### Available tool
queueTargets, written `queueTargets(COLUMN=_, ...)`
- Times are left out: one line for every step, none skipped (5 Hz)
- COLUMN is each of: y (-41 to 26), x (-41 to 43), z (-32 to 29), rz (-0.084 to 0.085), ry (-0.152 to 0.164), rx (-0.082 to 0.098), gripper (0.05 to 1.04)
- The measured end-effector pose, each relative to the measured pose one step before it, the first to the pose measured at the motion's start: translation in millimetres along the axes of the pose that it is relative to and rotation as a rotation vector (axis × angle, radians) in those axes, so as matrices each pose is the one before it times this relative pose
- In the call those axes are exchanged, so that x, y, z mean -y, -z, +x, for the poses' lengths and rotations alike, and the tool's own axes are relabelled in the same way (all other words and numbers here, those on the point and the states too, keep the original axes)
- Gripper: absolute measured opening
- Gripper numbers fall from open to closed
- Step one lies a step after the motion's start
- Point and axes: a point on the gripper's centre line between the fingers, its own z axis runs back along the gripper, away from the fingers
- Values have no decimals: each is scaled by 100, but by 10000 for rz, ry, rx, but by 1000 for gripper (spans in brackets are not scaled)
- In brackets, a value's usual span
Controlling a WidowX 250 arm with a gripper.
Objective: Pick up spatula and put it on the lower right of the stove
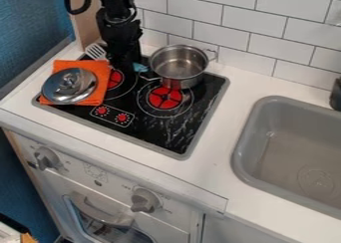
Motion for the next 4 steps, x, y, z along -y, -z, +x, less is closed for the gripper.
queueTargets(y=-1881, x=74, z=257, rz=-409, ry=-123, rx=248, gripper=316)
queueTargets(y=-2723, x=134, z=685, rz=-592, ry=-151, rx=484, gripper=316)
queueTargets(y=-2101, x=199, z=501, rz=-565, ry=-204, rx=389, gripper=316)
queueTargets(y=-2479, x=439, z=-592, rz=-750, ry=19, rx=-135, gripper=316)
